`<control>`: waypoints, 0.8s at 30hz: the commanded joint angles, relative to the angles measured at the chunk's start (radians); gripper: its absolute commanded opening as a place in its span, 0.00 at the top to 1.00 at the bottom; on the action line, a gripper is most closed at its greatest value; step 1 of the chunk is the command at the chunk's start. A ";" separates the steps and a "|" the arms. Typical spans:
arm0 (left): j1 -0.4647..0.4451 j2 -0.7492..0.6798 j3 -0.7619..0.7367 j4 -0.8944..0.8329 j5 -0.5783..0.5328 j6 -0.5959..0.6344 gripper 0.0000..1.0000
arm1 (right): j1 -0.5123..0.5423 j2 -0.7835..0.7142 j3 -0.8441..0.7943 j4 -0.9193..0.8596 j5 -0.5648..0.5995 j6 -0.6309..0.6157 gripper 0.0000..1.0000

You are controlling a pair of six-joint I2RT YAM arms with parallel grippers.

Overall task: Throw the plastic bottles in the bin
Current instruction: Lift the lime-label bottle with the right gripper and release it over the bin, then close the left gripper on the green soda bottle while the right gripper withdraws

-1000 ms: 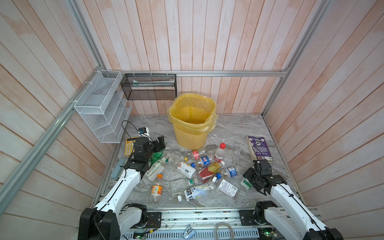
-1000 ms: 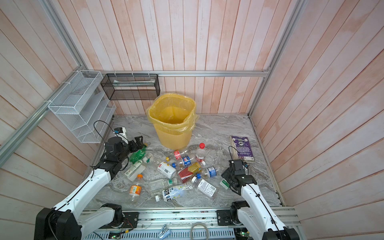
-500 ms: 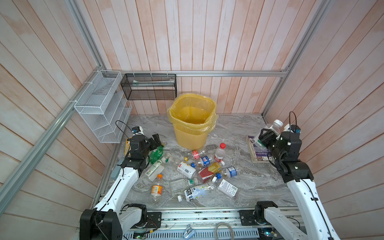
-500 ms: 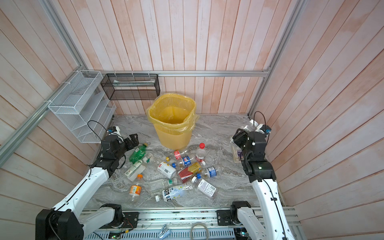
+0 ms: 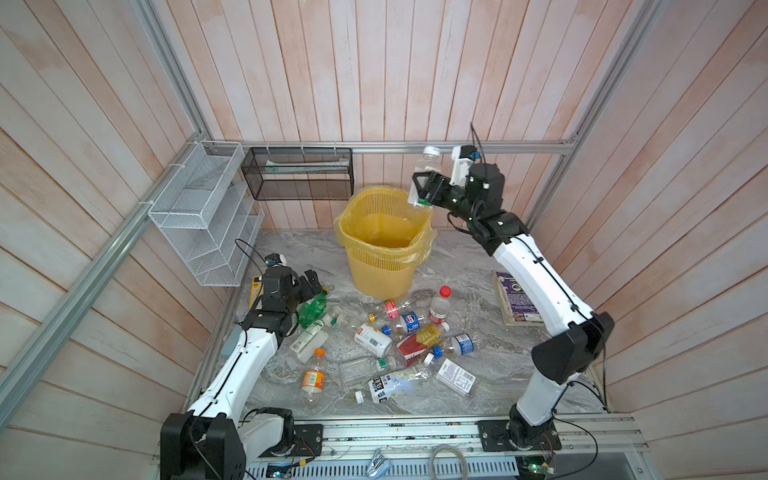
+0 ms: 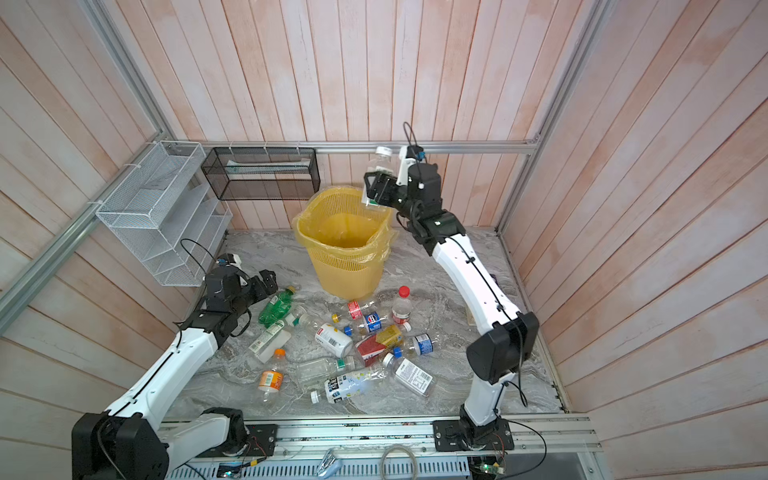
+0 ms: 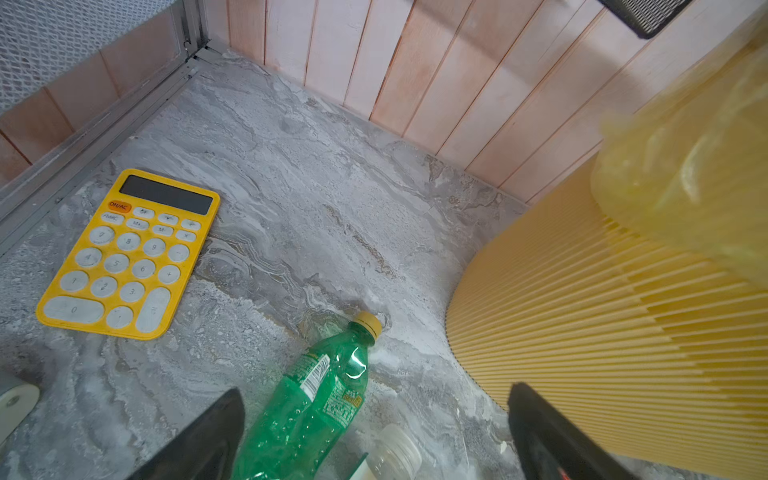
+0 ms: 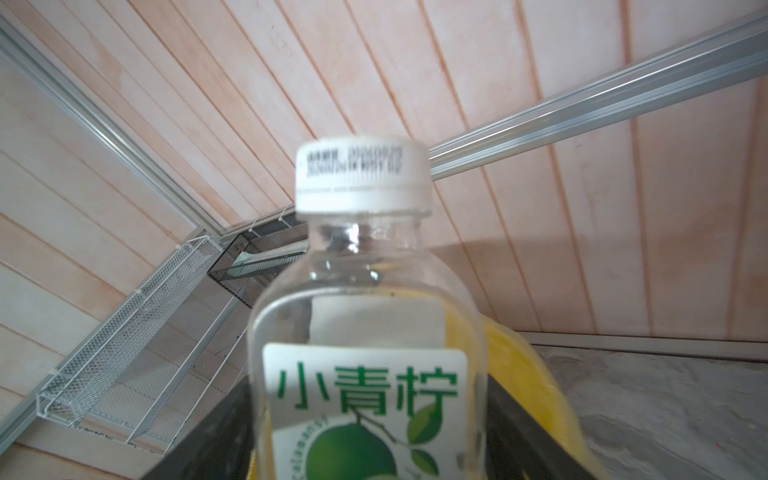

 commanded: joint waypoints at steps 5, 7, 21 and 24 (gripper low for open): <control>0.004 -0.034 0.027 -0.075 -0.018 0.008 0.00 | -0.020 -0.106 -0.023 -0.109 0.095 -0.111 0.01; 0.004 -0.040 0.032 -0.091 -0.030 0.005 0.00 | -0.027 -0.147 -0.066 -0.094 0.110 -0.116 0.01; 0.003 0.135 0.095 -0.171 0.001 0.076 0.00 | -0.157 -0.430 -0.676 0.113 0.103 -0.062 0.01; 0.004 0.226 0.129 -0.185 0.019 0.107 0.00 | -0.199 -0.500 -0.864 0.144 0.098 -0.040 0.01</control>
